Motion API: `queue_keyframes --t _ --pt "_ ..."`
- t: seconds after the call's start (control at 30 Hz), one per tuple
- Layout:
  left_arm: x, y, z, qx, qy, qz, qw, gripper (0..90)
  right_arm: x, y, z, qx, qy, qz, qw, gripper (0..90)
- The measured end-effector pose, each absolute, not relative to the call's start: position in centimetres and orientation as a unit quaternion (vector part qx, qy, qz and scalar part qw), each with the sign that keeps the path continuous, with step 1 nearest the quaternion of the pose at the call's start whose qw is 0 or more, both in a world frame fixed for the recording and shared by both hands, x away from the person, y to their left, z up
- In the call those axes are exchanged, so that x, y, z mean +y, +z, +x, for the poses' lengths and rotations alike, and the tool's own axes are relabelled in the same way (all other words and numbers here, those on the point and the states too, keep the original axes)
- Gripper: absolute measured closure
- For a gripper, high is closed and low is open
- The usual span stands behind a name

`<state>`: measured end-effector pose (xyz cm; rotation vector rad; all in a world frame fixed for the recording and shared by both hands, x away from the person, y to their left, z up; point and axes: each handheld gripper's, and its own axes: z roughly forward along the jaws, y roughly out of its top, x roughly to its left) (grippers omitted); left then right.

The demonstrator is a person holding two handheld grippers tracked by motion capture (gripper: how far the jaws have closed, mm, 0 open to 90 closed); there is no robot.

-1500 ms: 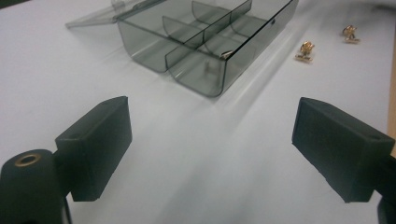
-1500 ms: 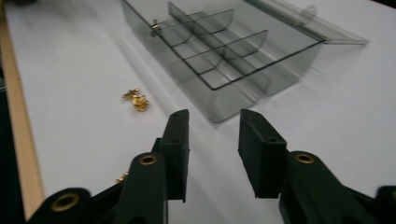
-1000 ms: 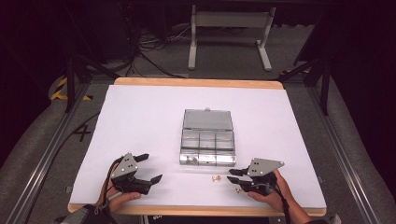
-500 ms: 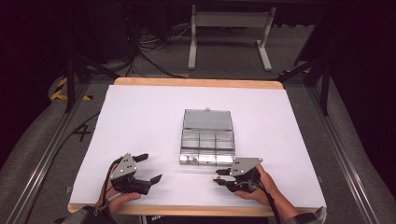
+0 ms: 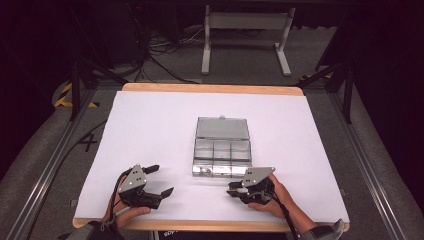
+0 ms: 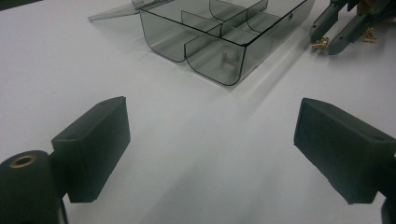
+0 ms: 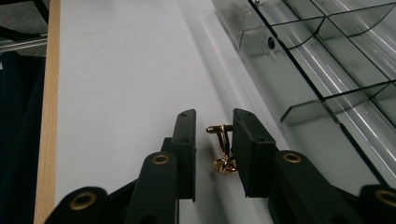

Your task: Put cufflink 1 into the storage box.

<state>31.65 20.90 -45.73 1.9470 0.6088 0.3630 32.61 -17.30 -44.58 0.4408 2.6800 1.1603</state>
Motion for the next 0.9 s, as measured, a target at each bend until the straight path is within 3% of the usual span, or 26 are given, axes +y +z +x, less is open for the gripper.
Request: queue_keyframes --t 0.13,0.33,0.9 --pt "20.86 -45.75 31.64 0.255 0.149 0.808 0.509 11.0 -17.45 -44.89 32.96 0.902 0.390 0.162 0.092 70.5" --pt "20.92 -45.77 31.60 0.258 0.148 0.805 0.514 11.0 -17.52 -44.85 33.22 0.901 0.391 0.166 0.090 79.6" --pt "21.16 -45.77 31.65 0.252 0.142 0.802 0.522 10.9 -17.47 -44.33 33.18 0.901 0.387 0.166 0.099 80.5"
